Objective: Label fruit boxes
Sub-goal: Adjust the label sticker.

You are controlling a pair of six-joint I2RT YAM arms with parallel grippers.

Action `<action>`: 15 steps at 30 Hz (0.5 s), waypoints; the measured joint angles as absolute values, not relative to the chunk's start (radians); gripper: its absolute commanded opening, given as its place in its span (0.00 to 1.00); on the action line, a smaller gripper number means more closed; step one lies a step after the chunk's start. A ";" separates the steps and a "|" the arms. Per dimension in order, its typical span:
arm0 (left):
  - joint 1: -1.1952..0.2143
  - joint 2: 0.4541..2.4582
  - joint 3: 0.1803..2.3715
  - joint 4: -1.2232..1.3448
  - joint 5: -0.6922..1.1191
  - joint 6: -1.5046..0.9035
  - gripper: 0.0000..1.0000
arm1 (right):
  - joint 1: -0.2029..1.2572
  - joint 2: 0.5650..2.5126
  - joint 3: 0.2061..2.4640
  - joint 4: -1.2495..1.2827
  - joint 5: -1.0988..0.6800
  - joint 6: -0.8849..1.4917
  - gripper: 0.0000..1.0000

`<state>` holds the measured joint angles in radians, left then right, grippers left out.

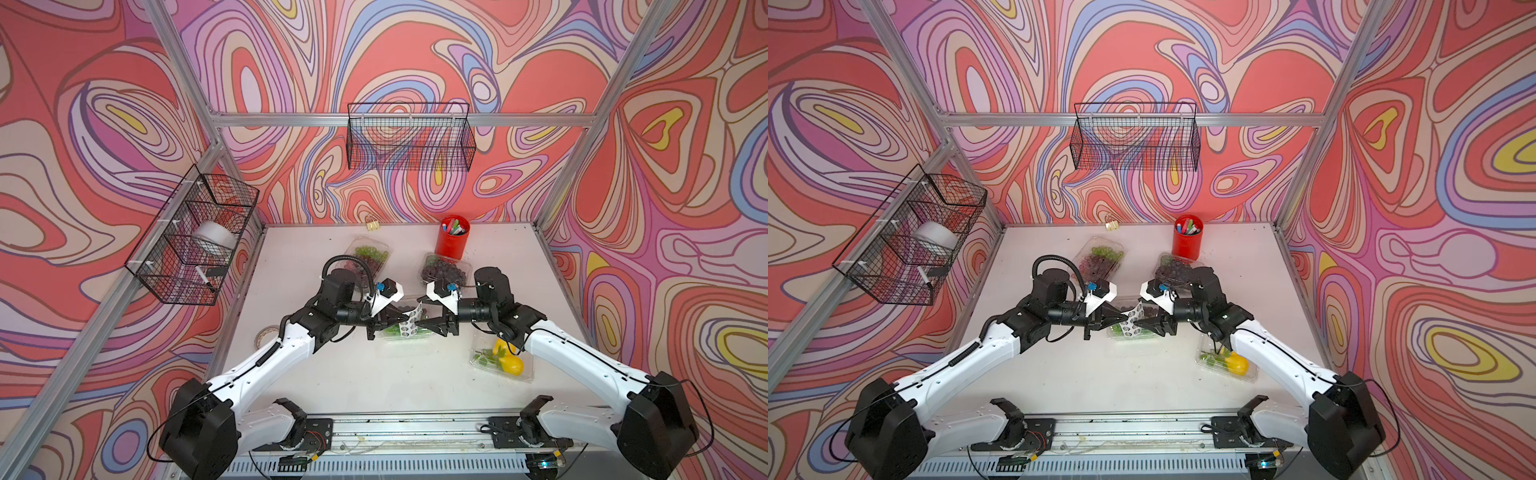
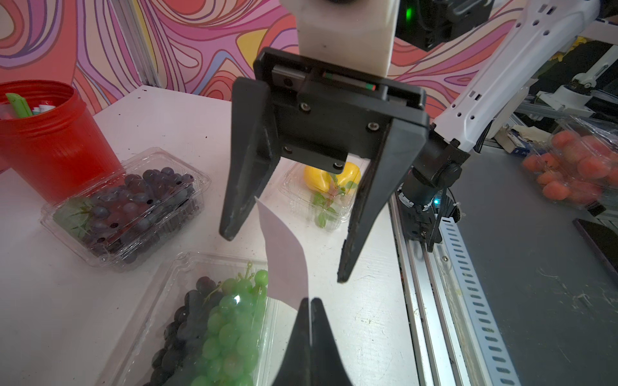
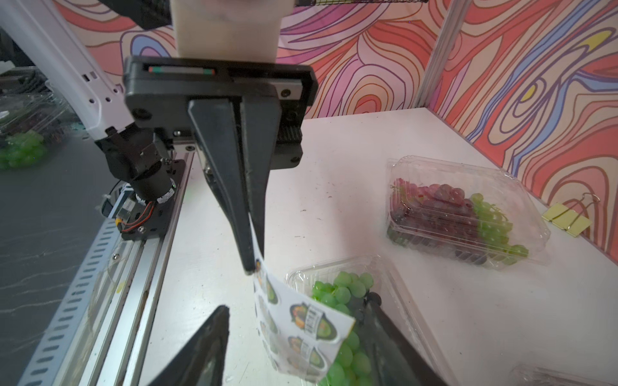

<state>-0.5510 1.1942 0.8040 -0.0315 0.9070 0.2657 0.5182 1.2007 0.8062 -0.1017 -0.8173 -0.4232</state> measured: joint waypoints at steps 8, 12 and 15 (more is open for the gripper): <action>-0.551 1.194 0.804 -0.035 0.908 0.270 0.00 | 0.480 1.201 0.808 -0.159 -0.914 -0.451 0.34; -0.551 1.194 0.804 -0.035 0.909 0.270 0.00 | 0.478 1.210 0.808 -0.153 -0.946 -0.447 0.30; -0.551 1.194 0.804 -0.035 0.909 0.270 0.00 | 0.478 1.221 0.812 -0.147 -0.972 -0.441 0.29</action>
